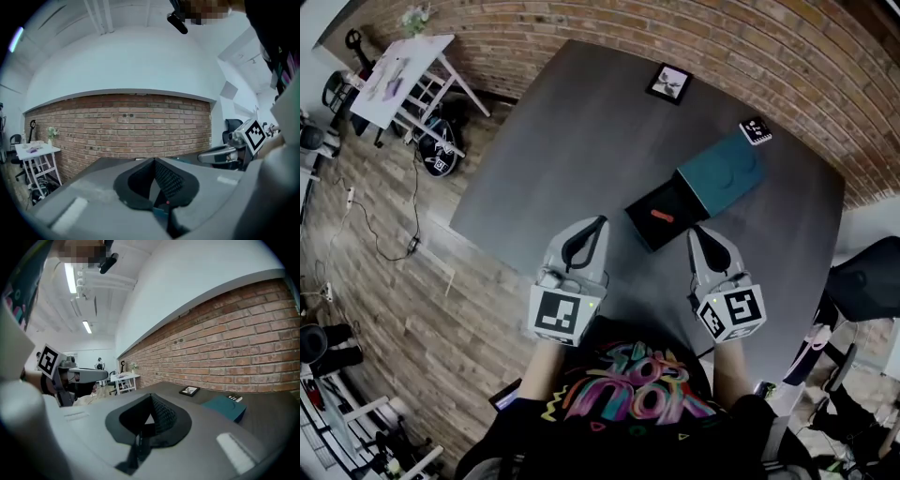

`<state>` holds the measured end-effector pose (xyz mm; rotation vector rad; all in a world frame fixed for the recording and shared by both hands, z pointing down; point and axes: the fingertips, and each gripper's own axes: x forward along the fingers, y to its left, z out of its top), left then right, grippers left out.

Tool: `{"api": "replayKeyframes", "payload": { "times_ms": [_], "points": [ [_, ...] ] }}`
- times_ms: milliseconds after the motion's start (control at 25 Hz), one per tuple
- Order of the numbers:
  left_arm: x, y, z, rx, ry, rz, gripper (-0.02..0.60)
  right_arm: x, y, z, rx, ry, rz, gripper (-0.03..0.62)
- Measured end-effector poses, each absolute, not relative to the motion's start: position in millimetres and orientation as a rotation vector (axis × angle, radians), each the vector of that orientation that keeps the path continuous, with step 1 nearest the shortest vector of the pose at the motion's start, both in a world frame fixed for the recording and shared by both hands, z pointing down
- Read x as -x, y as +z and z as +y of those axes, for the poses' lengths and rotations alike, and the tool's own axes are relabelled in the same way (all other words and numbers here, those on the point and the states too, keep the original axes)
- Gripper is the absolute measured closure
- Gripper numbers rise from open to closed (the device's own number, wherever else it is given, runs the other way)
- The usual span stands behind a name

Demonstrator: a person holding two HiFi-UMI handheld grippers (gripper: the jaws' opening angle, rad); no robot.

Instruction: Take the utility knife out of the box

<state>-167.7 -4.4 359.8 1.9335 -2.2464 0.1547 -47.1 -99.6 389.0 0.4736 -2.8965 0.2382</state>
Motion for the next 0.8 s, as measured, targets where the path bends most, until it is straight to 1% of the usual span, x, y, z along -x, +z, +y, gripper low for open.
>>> {"api": "replayKeyframes", "payload": {
  "times_ms": [800],
  "points": [
    [153,380,-100,-2.297,0.266,-1.836,0.58,18,381,-153,-0.936,0.28,-2.799,0.595]
  ]
}}
